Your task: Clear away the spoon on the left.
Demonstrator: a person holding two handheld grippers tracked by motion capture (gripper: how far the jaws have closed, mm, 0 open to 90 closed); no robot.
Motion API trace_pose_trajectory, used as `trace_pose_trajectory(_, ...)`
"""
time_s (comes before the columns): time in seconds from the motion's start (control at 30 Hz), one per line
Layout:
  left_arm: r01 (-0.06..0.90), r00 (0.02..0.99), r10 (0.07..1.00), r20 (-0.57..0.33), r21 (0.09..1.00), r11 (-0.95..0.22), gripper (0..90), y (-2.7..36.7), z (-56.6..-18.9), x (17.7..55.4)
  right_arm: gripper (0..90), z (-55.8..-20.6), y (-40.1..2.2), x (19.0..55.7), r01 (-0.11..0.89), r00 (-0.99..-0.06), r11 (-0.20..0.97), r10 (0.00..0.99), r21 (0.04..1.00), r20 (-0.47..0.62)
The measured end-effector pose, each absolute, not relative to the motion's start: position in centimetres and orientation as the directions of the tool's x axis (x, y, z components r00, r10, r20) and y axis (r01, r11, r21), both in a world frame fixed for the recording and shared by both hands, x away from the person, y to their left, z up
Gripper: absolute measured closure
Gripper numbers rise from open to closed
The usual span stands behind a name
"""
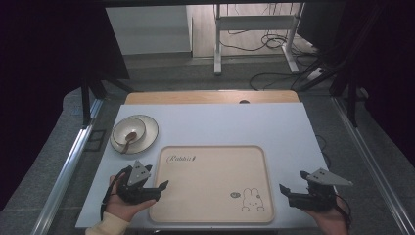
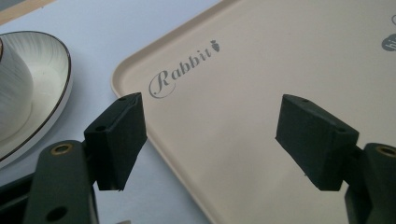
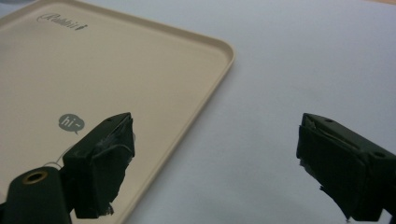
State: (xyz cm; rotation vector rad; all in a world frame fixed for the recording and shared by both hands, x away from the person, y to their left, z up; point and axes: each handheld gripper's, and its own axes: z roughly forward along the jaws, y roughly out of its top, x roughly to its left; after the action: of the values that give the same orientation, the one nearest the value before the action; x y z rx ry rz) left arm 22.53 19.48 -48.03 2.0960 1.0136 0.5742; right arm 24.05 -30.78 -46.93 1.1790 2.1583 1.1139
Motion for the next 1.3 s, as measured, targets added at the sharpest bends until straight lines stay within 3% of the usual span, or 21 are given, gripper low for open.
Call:
trace_pose_trajectory(0.5, 0.448, 0.612, 0.782, 0.119, 0.763, -0.467, 24.0, 19.3, -48.2, 21.5, 14.2, -46.8, -30.4, 24.3, 0.479, -0.552, 0.329, 0.834, 0.813, -0.012)
trace_pose_trajectory(1.3, 0.446, 0.598, 0.793, 0.116, 0.774, -0.449, 24.2, 19.6, -48.2, 21.6, 14.8, -47.3, -30.5, 24.5, 0.486, -0.563, 0.338, 0.827, 0.806, -0.007)
